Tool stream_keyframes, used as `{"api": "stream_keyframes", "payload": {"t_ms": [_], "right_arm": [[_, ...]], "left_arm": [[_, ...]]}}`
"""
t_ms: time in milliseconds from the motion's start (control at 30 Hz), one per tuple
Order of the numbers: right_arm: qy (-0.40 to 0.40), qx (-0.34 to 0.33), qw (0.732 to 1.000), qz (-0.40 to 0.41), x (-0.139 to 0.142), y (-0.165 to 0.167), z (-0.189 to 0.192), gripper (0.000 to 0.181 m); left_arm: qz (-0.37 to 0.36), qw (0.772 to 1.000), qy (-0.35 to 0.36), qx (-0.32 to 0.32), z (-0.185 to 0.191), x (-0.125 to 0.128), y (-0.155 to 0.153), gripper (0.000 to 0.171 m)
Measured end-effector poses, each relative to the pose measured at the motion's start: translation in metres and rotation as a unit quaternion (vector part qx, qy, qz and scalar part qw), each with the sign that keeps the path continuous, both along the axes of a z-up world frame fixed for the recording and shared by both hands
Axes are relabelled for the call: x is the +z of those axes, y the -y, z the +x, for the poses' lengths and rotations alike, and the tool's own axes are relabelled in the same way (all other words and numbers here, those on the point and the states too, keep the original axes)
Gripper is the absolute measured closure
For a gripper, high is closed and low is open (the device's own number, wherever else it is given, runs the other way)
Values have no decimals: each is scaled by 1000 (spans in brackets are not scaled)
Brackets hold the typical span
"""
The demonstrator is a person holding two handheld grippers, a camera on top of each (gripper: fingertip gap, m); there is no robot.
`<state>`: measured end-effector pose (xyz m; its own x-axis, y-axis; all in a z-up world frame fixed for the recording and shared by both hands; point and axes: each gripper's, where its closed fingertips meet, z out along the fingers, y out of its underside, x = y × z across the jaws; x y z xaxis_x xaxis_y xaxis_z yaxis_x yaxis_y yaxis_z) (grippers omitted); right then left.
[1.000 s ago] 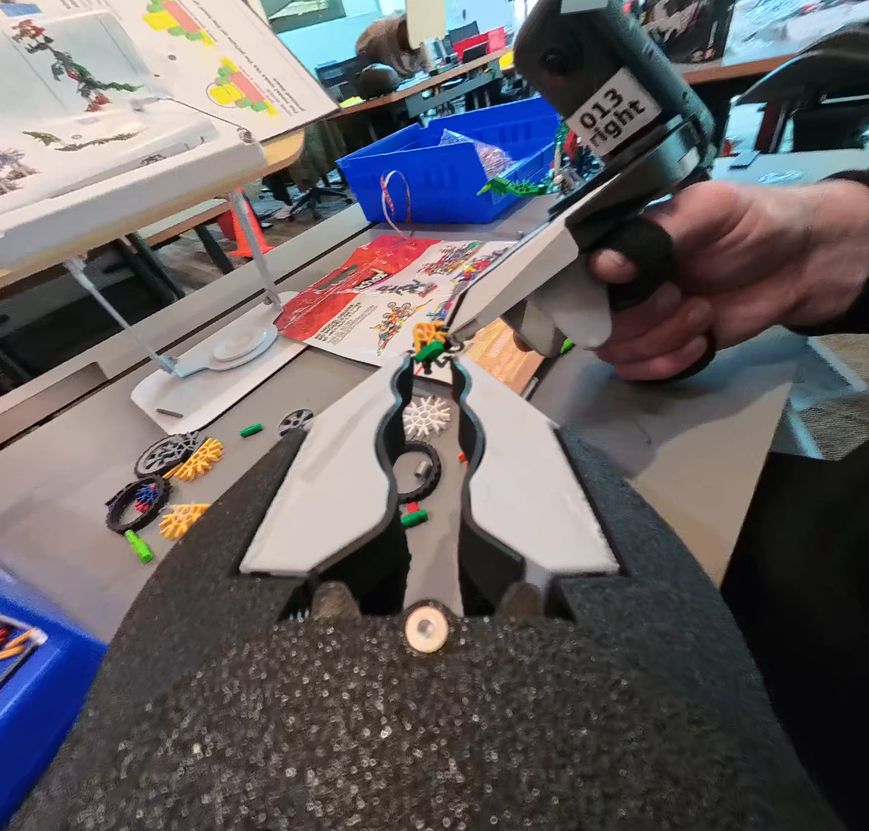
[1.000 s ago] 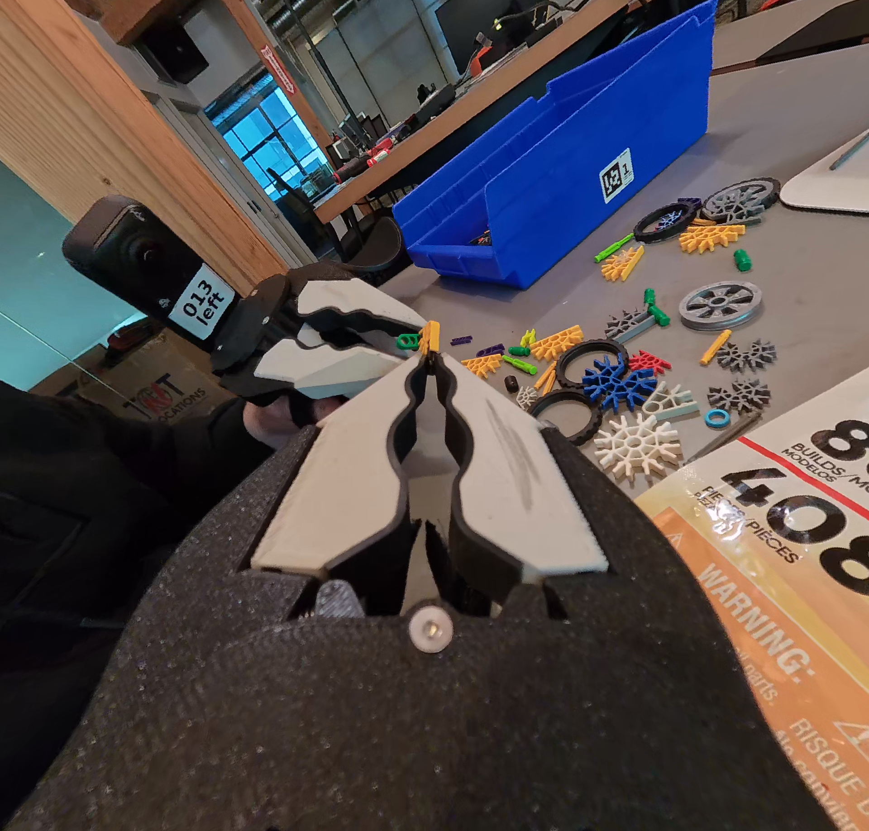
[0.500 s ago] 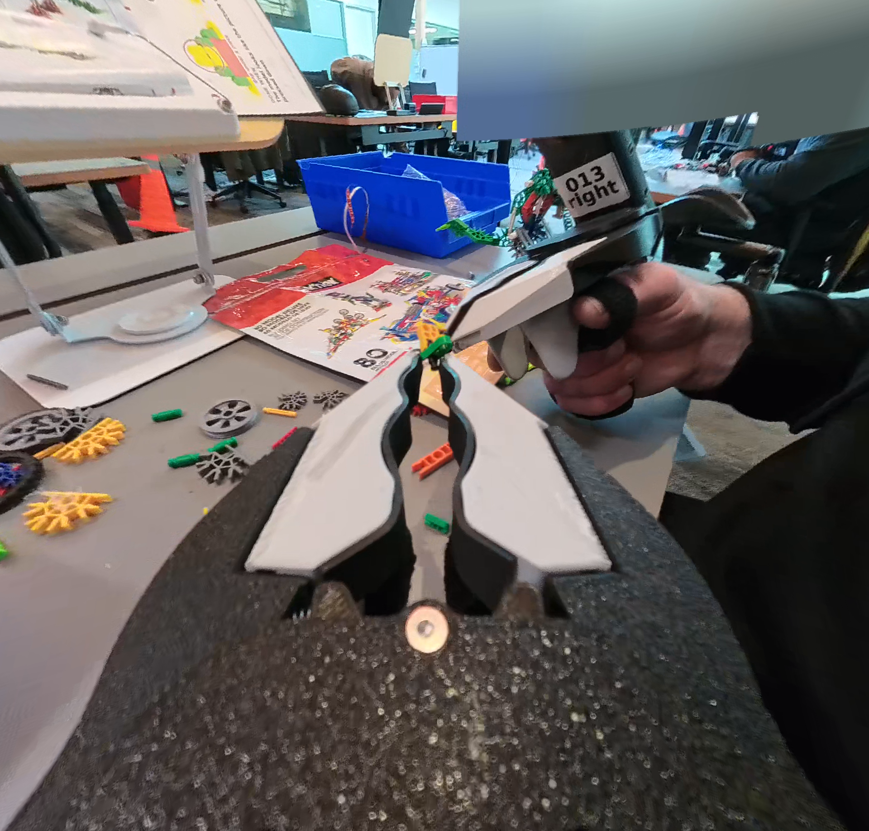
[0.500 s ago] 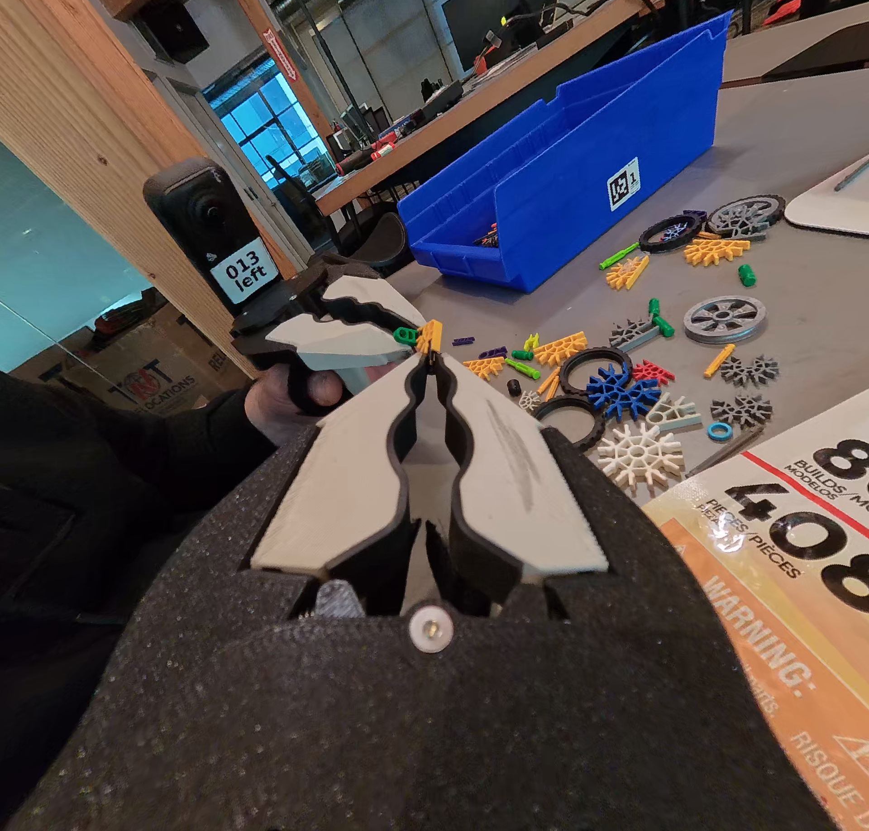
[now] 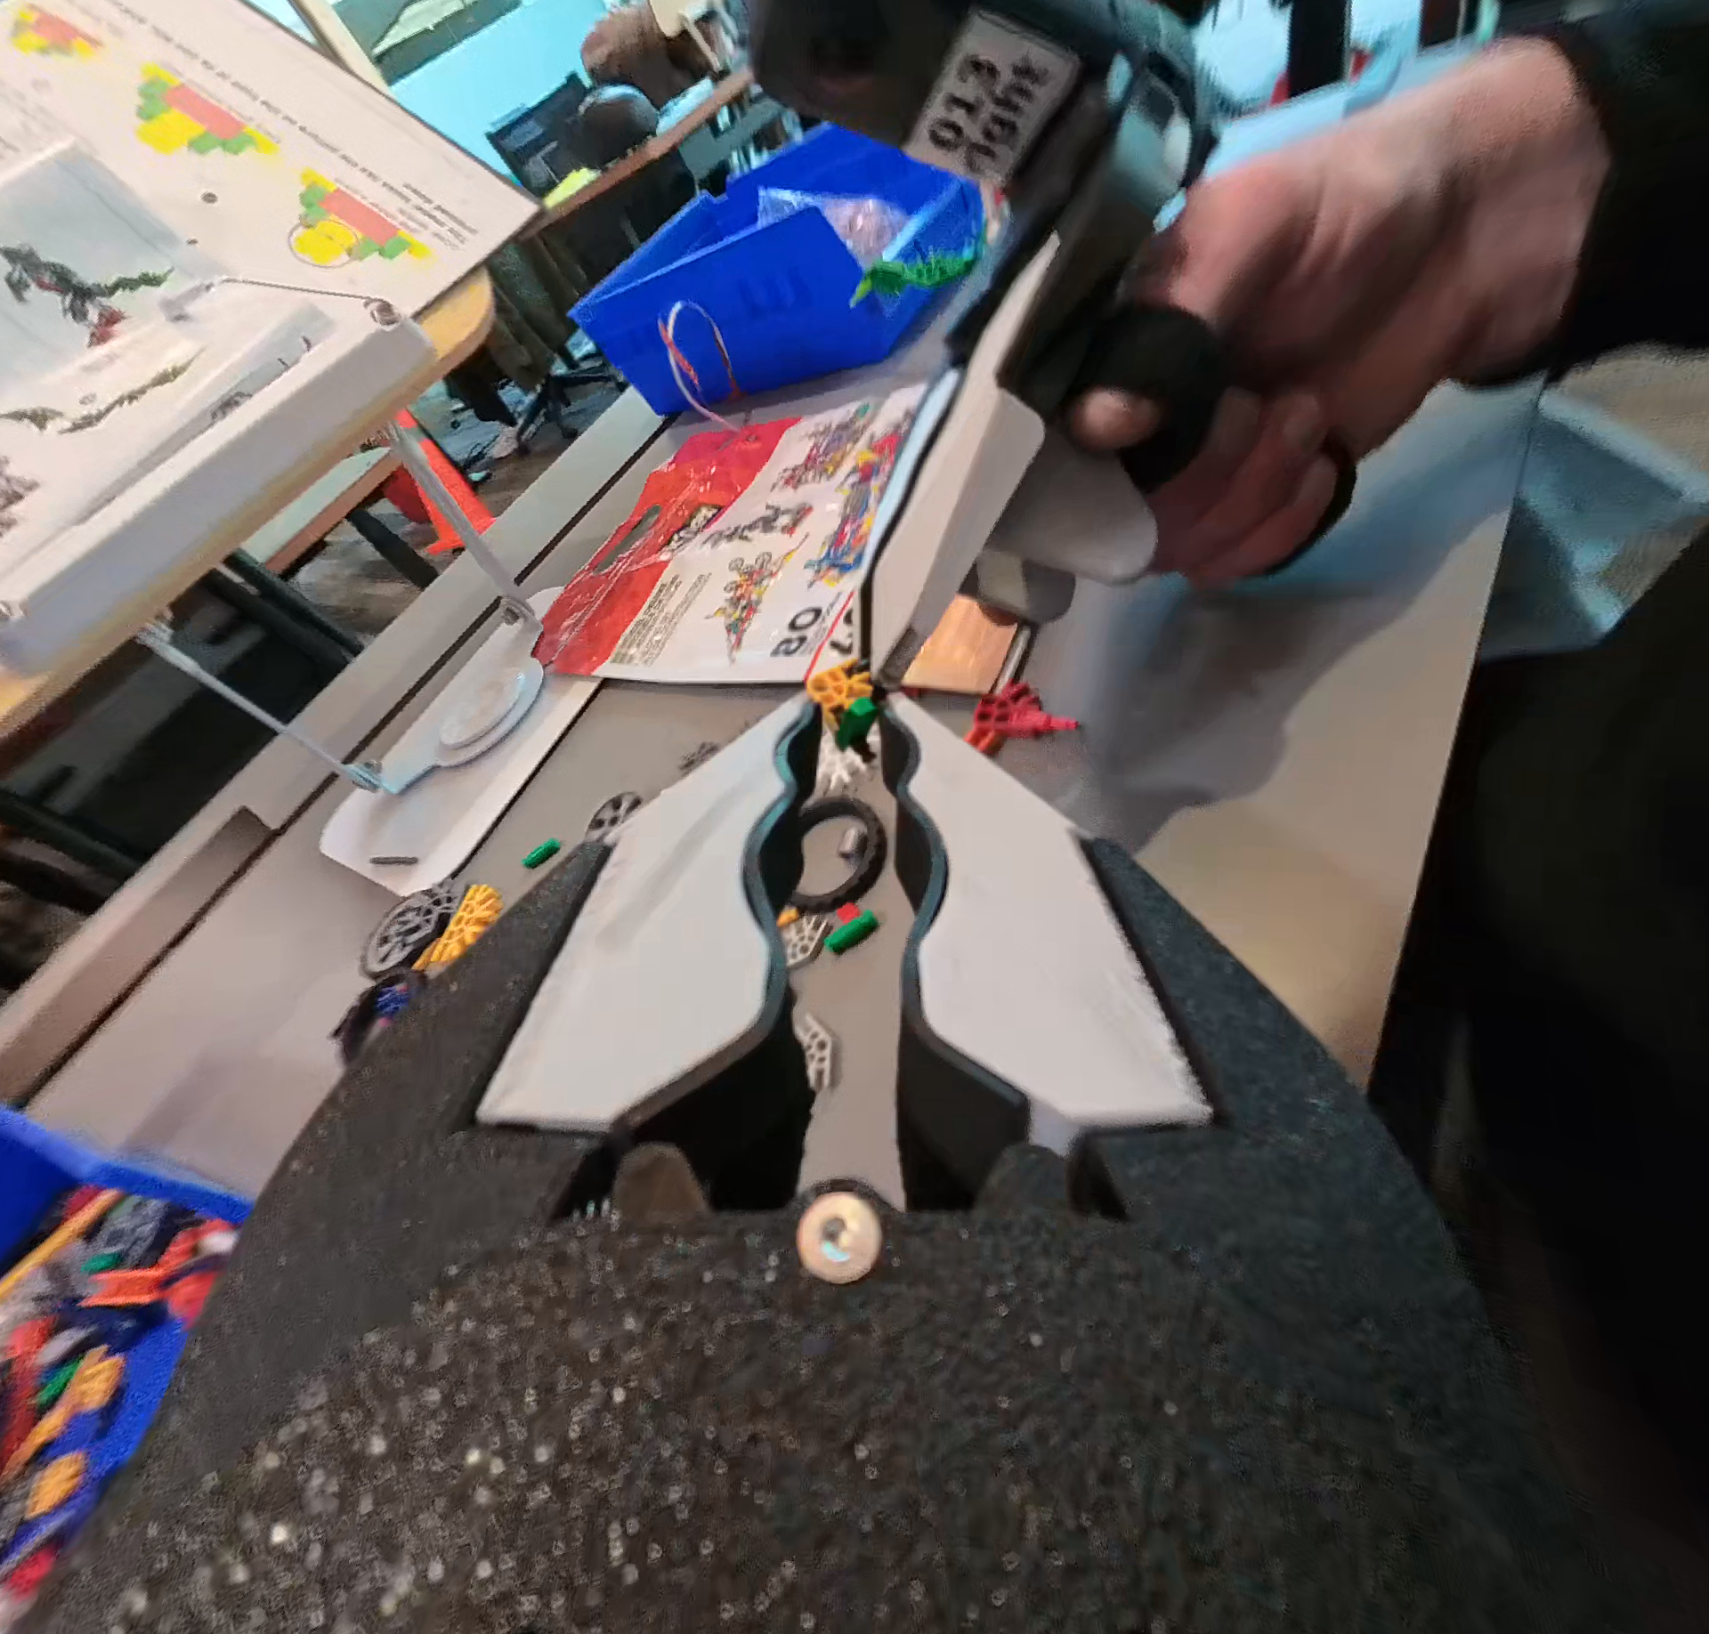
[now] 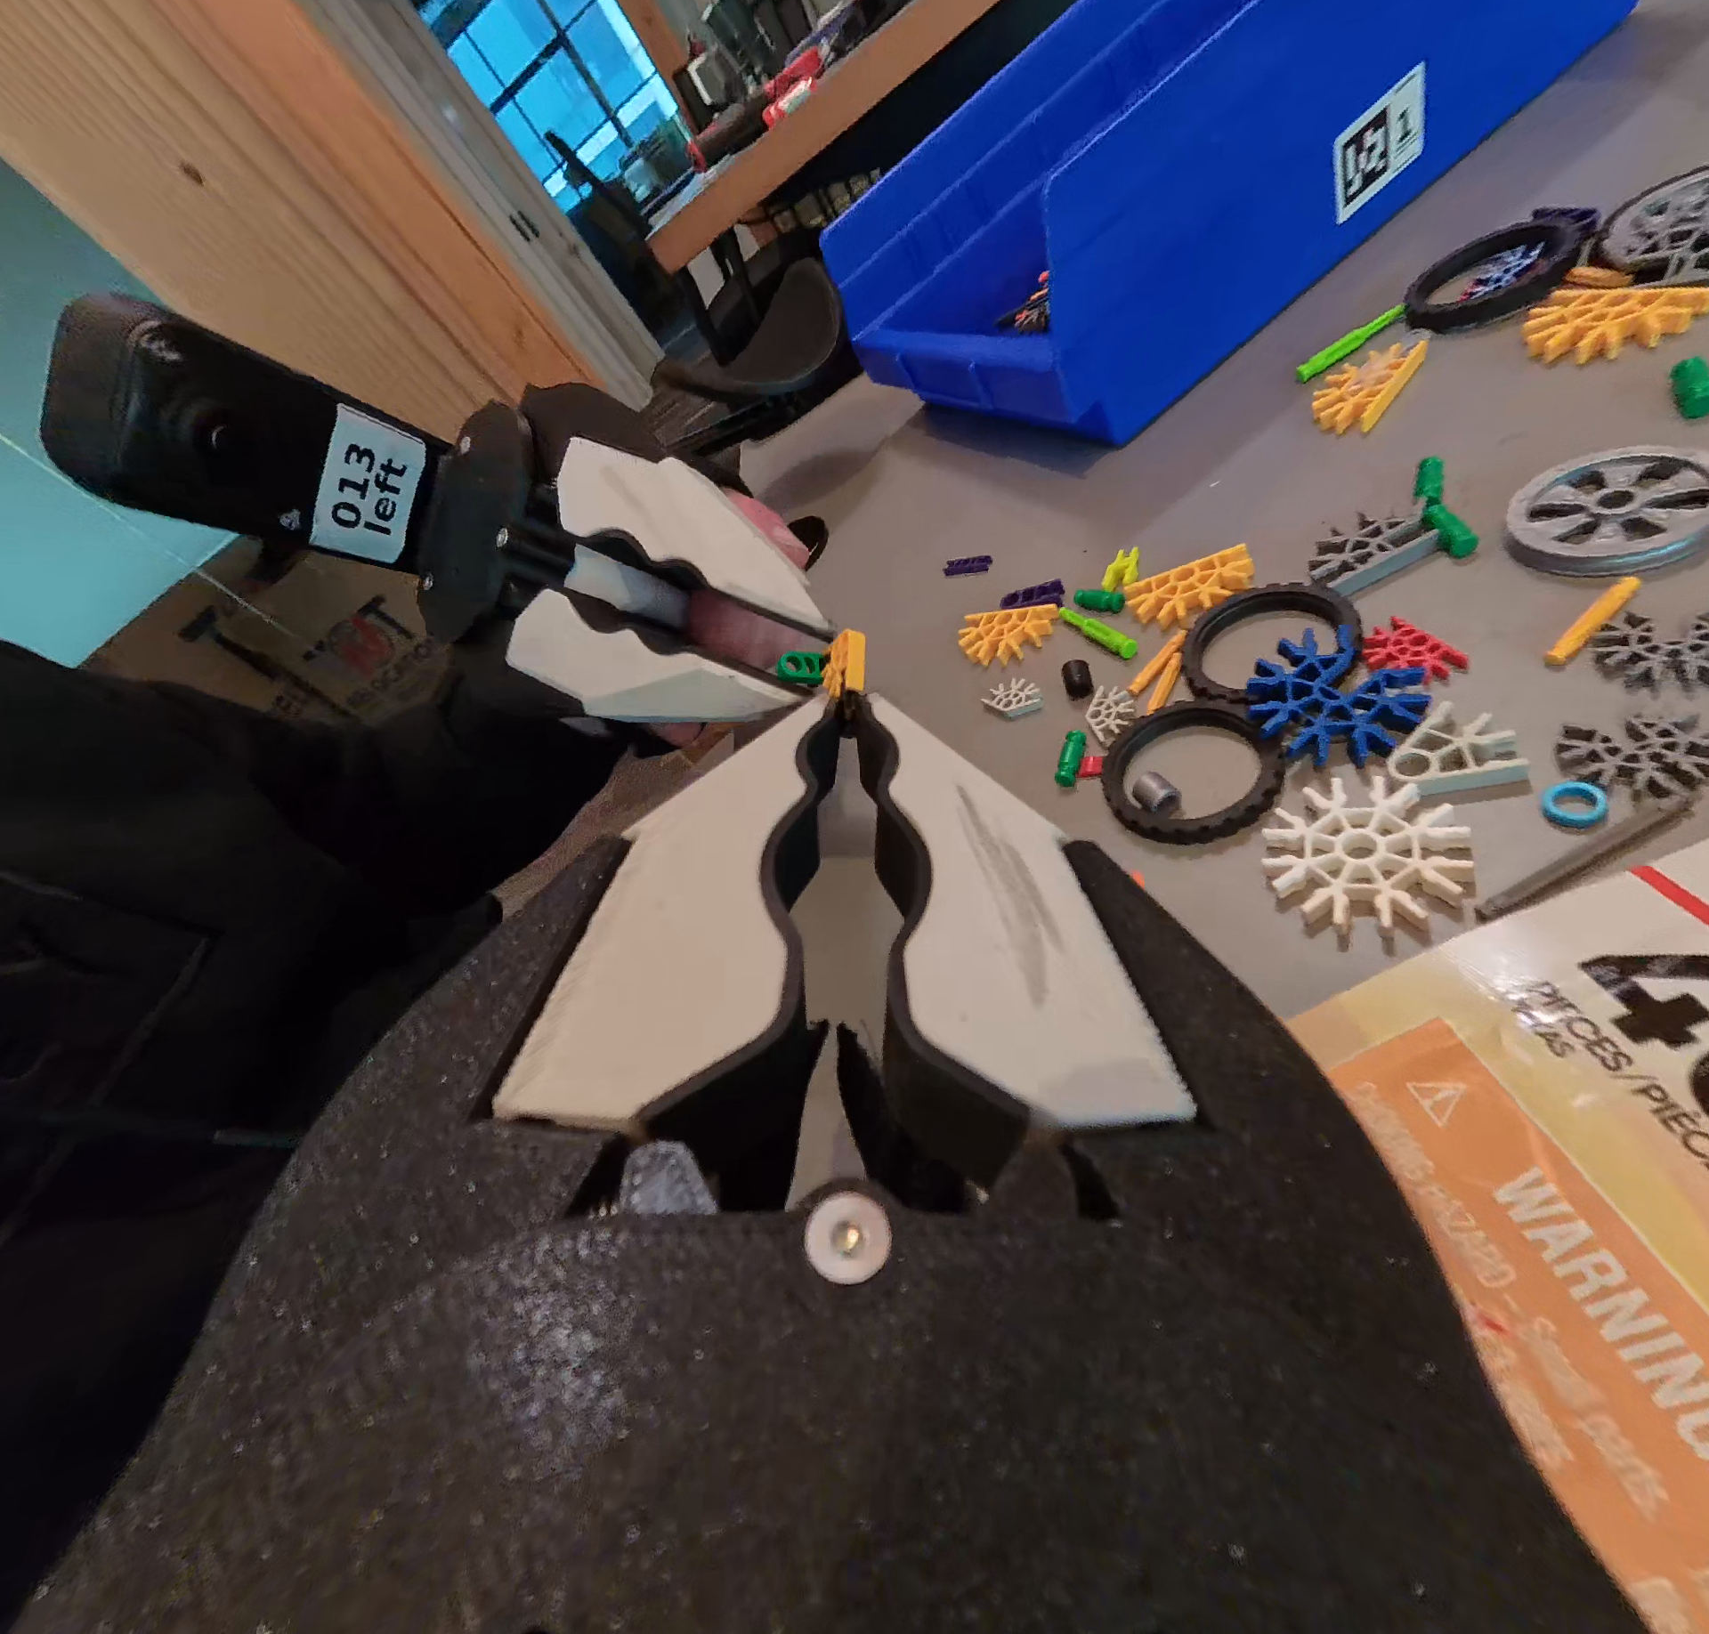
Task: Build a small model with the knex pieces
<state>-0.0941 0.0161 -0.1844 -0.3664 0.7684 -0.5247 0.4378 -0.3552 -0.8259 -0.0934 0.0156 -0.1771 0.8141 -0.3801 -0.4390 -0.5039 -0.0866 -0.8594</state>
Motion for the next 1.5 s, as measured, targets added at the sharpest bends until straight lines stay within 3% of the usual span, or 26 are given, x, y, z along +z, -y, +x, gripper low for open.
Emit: {"api": "stream_keyframes", "payload": {"t_ms": [67,200,367,467,500,600,733,900,1067,1500], "right_arm": [[12,9,1000,7,-3,4,-2,179],[28,30,999,4,-6,10,-5,179],[27,45,998,-18,-3,14,-10,180],[35,40,999,4,-6,15,-13,172],[40,36,998,21,-8,14,-13,160],[53,27,992,115,-20,7,-7,158],[93,33,956,275,-53,0,1,158],[125,39,923,363,-78,1,-1,158],[132,38,917,375,-84,3,-3,164],[123,31,914,385,-84,3,-4,176]], "left_arm": [[-6,999,-38,7,-3,-6,3,164],[-7,1000,-13,8,-6,-7,9,165],[-4,995,101,12,-10,-1,13,167],[-6,992,119,28,-15,-3,14,167],[-8,992,119,32,-15,-5,15,167],[-42,989,134,44,-18,-15,16,167],[-102,984,119,82,-25,-39,14,167],[-178,972,110,109,-29,-61,12,167],[-244,959,75,121,-24,-83,13,167],[-286,948,84,112,-13,-91,27,159]]}}
